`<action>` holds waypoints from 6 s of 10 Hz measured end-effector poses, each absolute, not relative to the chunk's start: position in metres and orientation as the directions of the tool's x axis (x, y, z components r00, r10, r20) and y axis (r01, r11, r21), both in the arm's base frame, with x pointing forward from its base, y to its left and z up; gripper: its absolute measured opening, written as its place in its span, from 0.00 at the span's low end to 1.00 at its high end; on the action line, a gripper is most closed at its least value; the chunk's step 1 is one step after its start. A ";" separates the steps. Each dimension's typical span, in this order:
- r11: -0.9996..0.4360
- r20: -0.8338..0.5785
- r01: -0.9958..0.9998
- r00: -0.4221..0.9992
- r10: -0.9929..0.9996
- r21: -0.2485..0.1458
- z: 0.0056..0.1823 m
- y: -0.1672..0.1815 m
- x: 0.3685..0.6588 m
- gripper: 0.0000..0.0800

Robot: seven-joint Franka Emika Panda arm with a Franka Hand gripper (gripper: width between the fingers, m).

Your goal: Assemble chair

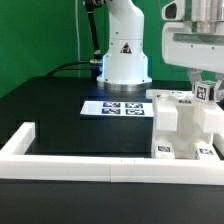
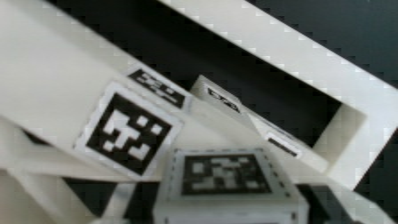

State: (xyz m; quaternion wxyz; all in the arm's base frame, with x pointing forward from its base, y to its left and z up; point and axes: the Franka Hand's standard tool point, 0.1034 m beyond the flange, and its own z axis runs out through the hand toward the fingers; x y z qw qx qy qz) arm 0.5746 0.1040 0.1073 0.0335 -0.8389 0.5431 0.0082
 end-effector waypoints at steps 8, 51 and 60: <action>-0.556 -0.051 -0.830 0.558 -0.829 -0.041 0.108 0.108 0.572 0.78; -0.802 -0.034 -0.596 0.803 -0.595 -0.044 0.109 0.107 0.573 0.81; -0.999 -0.001 0.009 1.000 0.009 -0.040 0.109 0.104 0.573 0.81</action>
Offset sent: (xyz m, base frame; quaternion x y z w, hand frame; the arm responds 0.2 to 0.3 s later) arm 0.0000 0.0000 0.0000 0.0000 0.0000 -0.0650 0.9979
